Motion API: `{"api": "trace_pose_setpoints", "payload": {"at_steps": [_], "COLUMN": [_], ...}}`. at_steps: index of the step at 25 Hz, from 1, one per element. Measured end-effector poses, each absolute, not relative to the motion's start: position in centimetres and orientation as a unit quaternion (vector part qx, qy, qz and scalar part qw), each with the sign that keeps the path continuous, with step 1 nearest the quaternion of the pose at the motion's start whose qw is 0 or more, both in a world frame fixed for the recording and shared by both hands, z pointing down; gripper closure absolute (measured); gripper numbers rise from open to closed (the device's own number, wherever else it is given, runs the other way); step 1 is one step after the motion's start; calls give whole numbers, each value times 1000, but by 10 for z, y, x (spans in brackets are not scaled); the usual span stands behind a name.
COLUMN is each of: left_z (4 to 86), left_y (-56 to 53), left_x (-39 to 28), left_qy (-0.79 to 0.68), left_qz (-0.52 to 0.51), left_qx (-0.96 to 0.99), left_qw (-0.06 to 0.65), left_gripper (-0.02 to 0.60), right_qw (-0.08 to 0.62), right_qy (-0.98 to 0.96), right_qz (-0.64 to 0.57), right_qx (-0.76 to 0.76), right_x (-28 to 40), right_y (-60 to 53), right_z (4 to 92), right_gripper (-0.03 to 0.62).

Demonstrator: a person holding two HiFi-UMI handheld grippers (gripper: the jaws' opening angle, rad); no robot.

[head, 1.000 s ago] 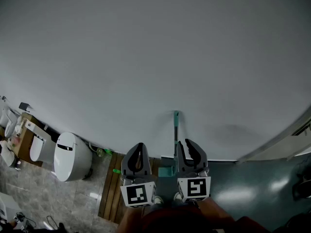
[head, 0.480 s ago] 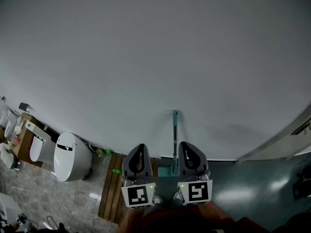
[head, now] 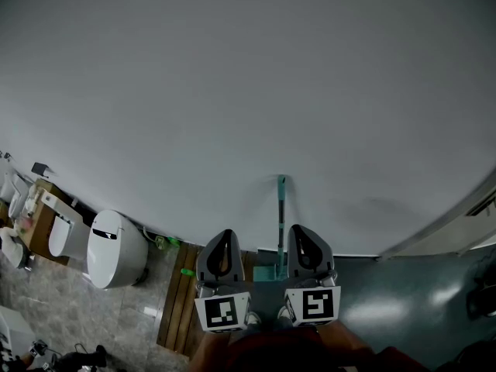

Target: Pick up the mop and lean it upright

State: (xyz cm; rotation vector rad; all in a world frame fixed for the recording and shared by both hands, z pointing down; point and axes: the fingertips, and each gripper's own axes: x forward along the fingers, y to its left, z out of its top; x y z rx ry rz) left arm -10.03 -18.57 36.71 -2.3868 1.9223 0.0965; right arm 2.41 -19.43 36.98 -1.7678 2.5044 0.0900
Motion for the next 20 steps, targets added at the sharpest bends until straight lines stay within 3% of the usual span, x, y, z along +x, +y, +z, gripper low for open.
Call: {"api": "trace_pose_setpoints", "payload": {"at_steps": [20], "left_z": [368], "left_y": [-190], "left_x": [-99], "left_qy": [627], "left_qz": [30], "left_qx": [-777], "left_qw": [40], "left_gripper": [568], "right_qw": [-2], "right_qy": [826], "right_qz": [10], "right_qx": [-564], "right_x": [22], "right_y": [-202], "right_z": [395], "right_gripper": [577]}}
